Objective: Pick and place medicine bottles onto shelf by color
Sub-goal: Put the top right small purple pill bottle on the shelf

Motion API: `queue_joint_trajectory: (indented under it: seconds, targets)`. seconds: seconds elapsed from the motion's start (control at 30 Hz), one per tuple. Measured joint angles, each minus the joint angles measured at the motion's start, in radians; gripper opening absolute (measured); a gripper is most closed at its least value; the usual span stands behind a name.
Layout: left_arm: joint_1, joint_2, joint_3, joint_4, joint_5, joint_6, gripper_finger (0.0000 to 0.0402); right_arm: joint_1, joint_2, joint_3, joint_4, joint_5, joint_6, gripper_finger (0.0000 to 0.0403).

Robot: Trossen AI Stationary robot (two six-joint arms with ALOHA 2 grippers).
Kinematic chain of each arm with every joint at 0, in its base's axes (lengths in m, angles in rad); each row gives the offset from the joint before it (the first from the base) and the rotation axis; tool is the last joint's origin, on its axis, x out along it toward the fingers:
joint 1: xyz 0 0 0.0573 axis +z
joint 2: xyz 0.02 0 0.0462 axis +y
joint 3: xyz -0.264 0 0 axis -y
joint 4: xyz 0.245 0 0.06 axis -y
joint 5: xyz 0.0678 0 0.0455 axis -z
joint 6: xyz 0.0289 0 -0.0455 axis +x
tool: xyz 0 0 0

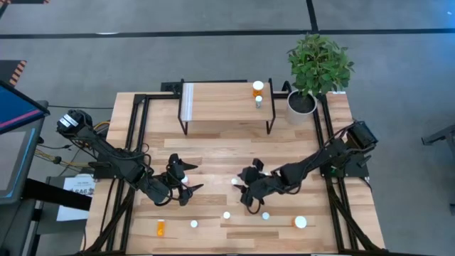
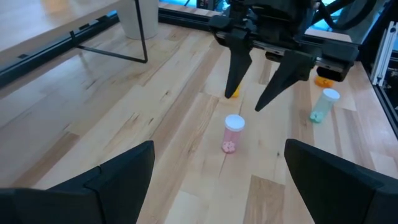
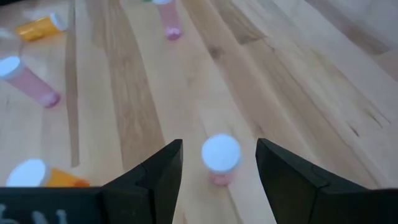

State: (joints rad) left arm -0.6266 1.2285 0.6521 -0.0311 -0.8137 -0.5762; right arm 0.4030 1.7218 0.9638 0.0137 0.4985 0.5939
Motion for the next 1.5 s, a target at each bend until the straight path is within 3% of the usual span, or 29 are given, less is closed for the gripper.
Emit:
queue_joint_trajectory:
  seconds: [0.77,1.13,1.5]
  targets:
    - [0.0,0.0,0.0,0.0,0.005,-0.002,0.0345,0.024,0.002,0.03,0.033,-0.001,-0.033,0.0224]
    - [0.0,0.0,0.0,0.0,0.004,-0.002,0.0345,0.033,0.004,0.095,-0.104,0.004,-0.02,0.0224]
    - [0.0,0.001,0.001,0.0,0.001,0.008,0.0345,-0.008,0.122,0.105,-0.087,-0.005,-0.016,0.0224]
